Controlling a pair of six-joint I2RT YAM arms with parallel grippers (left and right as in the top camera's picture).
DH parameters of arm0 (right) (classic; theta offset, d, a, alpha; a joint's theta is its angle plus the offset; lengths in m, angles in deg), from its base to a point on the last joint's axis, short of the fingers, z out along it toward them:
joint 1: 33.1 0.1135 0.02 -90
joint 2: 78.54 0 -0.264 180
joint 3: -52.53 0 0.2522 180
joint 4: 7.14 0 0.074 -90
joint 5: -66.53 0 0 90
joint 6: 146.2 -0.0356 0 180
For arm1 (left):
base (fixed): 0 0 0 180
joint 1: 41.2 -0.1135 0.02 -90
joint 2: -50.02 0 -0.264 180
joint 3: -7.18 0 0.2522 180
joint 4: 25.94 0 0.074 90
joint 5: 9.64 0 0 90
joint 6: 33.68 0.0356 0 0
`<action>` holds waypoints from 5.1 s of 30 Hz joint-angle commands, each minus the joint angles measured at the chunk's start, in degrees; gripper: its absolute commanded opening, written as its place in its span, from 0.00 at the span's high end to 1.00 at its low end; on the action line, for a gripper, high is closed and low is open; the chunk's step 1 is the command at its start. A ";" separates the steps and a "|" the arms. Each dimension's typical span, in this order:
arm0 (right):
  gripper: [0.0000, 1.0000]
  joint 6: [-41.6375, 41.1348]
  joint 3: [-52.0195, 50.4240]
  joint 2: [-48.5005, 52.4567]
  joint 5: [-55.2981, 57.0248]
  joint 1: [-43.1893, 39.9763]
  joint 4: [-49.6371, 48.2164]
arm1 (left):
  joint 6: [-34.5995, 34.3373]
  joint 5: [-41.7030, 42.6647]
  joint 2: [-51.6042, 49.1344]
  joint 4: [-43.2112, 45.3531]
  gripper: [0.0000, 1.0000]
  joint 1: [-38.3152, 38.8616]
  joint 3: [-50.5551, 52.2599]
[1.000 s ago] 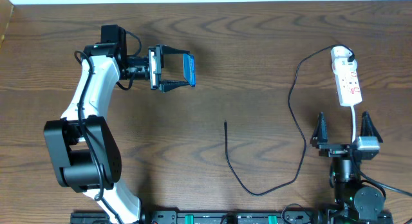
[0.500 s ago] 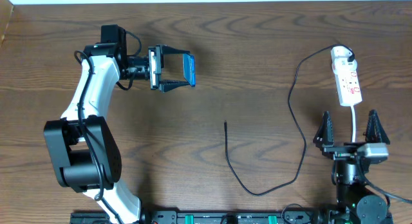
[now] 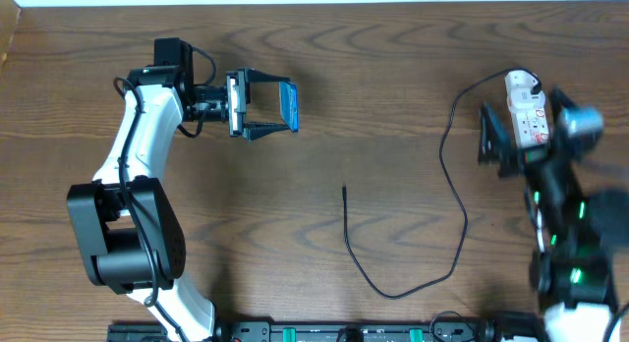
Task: Plug charger to phone and switch on socket
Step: 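Open the right gripper and raise it toward the table center, then move the right gripper toward the phone's bottom edge in the left gripper, then close the right gripper on the phone's bottom end, then open the left gripper and pass the phone to the right gripper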
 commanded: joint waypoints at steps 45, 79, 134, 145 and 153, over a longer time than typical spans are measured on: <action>0.25 -34.21 33.07 58.25 -41.29 19.02 -5.88 | -10.88 -27.06 1.46 -0.07 0.93 -0.02 -0.42; 0.16 -26.69 33.03 58.27 -19.76 28.48 17.29 | -31.19 -40.96 1.46 14.36 0.93 13.38 -0.42; 0.99 -27.39 33.00 58.27 -15.23 28.72 17.94 | -32.61 -43.08 1.46 15.13 0.92 18.25 -0.42; 0.99 -27.32 33.00 58.27 -12.55 27.08 17.99 | -30.32 -40.19 1.46 14.91 0.09 17.92 -0.42; 0.99 -27.39 33.00 58.27 -11.85 23.12 18.21 | -24.09 -34.42 1.49 16.44 0.08 16.15 -0.42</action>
